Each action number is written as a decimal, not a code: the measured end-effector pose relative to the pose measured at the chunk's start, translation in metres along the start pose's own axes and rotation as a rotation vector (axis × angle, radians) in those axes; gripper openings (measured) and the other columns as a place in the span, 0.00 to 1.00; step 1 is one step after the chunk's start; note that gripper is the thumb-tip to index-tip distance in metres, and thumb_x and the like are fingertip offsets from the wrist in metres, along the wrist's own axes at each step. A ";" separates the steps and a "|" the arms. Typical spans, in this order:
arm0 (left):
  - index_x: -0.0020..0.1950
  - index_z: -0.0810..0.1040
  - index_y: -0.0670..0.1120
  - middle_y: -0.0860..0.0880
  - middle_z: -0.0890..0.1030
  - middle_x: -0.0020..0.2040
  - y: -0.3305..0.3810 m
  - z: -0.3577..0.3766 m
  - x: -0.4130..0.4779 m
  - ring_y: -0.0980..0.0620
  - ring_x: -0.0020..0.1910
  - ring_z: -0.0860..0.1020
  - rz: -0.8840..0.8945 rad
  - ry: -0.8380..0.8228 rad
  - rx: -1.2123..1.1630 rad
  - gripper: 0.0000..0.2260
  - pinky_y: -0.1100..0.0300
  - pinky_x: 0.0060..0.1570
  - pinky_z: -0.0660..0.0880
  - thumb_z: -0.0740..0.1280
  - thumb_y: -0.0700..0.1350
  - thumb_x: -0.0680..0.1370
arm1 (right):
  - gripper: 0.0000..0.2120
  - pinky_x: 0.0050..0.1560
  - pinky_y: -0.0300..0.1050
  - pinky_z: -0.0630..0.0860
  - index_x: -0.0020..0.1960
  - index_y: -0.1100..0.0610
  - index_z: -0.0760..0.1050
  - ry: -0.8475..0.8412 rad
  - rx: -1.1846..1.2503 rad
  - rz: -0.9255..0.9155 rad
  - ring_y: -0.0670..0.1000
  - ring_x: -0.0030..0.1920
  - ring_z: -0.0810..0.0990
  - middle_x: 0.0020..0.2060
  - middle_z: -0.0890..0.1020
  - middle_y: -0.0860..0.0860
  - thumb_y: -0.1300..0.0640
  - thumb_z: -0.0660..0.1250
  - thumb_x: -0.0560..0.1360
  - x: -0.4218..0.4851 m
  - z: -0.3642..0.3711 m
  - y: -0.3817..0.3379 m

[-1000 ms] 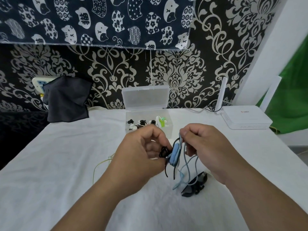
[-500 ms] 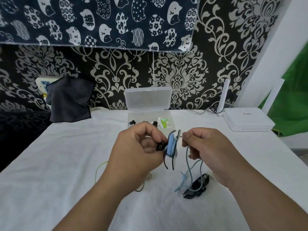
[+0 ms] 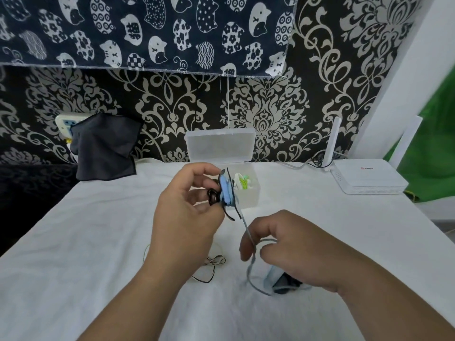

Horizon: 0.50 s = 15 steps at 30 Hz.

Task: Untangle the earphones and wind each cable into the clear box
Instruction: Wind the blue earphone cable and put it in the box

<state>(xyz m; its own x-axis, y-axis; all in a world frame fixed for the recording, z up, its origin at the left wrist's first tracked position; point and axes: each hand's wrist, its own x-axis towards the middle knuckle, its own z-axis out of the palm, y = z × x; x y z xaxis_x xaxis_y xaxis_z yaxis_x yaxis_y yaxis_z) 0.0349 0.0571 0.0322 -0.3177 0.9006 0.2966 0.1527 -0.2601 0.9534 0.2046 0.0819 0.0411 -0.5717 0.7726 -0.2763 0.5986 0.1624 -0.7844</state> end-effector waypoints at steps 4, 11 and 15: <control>0.55 0.81 0.58 0.55 0.75 0.45 -0.005 -0.003 -0.001 0.56 0.43 0.77 0.166 -0.015 0.278 0.28 0.68 0.43 0.75 0.66 0.25 0.70 | 0.17 0.57 0.73 0.73 0.39 0.44 0.81 0.025 0.007 -0.059 0.71 0.52 0.79 0.51 0.81 0.67 0.59 0.56 0.63 0.001 0.000 -0.002; 0.49 0.83 0.57 0.50 0.78 0.45 -0.003 -0.001 0.001 0.56 0.41 0.79 0.049 -0.002 0.137 0.26 0.70 0.36 0.72 0.66 0.25 0.71 | 0.09 0.53 0.65 0.74 0.35 0.61 0.73 -0.044 0.143 -0.077 0.63 0.39 0.80 0.31 0.81 0.54 0.57 0.59 0.70 0.000 0.004 -0.001; 0.49 0.83 0.52 0.52 0.79 0.40 -0.001 -0.004 0.004 0.52 0.36 0.80 -0.094 -0.042 -0.144 0.23 0.61 0.42 0.75 0.66 0.24 0.71 | 0.22 0.40 0.49 0.69 0.33 0.59 0.68 0.022 0.049 -0.014 0.49 0.30 0.75 0.27 0.76 0.54 0.48 0.60 0.82 0.001 0.003 0.005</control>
<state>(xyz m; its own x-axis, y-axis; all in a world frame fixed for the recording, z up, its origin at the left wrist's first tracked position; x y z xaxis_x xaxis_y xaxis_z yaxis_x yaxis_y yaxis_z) 0.0299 0.0593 0.0330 -0.2845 0.9362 0.2065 -0.0120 -0.2188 0.9757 0.2047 0.0816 0.0351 -0.5669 0.7838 -0.2534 0.5621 0.1432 -0.8146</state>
